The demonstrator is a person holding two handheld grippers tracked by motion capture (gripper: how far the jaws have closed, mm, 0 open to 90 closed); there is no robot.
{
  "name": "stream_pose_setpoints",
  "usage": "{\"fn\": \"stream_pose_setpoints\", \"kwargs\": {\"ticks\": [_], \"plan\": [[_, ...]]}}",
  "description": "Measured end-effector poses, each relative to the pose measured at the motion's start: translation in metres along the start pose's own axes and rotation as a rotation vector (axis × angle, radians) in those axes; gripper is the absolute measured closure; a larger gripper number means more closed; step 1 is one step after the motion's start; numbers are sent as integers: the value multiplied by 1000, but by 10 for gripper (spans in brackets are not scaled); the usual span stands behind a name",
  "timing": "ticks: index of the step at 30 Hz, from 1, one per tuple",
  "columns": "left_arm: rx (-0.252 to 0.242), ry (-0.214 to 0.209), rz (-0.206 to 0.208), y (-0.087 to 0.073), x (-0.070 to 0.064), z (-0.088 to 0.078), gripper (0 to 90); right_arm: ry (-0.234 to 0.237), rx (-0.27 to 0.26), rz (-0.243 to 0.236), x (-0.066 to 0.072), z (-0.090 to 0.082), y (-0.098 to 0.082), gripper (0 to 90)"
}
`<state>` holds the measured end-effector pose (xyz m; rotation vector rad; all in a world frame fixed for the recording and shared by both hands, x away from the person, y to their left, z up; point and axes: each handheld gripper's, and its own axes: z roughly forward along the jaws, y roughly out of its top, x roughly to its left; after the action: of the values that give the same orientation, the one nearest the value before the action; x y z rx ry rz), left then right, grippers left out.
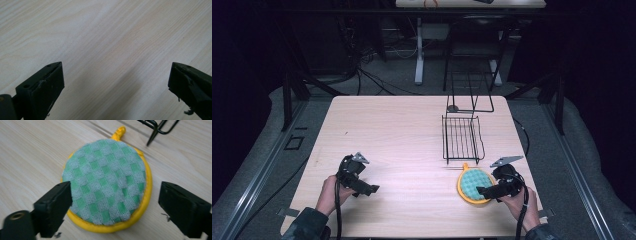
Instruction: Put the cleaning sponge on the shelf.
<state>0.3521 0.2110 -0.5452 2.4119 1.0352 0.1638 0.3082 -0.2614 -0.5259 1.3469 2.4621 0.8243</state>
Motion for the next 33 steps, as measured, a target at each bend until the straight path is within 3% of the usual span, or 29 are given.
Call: {"fn": "stream_pose_setpoints", "kwargs": {"ticks": [4, 9, 10, 11, 13, 19, 29, 33], "plan": [[7, 3, -5, 1, 2, 1, 4, 8, 22, -46, 7, 8, 7, 162], [6, 2, -6, 0, 1, 1, 4, -2, 78, -57, 8, 22, 12, 208], [4, 1, -5, 0, 1, 1, 4, -3, 82, -44, 7, 25, 12, 273], [4, 1, -5, 0, 1, 1, 4, -3, 82, -44, 7, 25, 12, 273], [9, 2, -4, 0, 1, 1, 4, -7, 90, -30, 3, 26, 11, 400], [27, 10, -3, -1, 2, 3, 4, 5, 113, -10, 0, 28, 11, 526], [8, 5, -7, -3, 5, -1, 8, -7, 99, -11, -1, 27, 9, 717], [4, 1, -1, -3, 4, -2, 9, -11, 74, -13, -3, 26, 8, 848]]}}
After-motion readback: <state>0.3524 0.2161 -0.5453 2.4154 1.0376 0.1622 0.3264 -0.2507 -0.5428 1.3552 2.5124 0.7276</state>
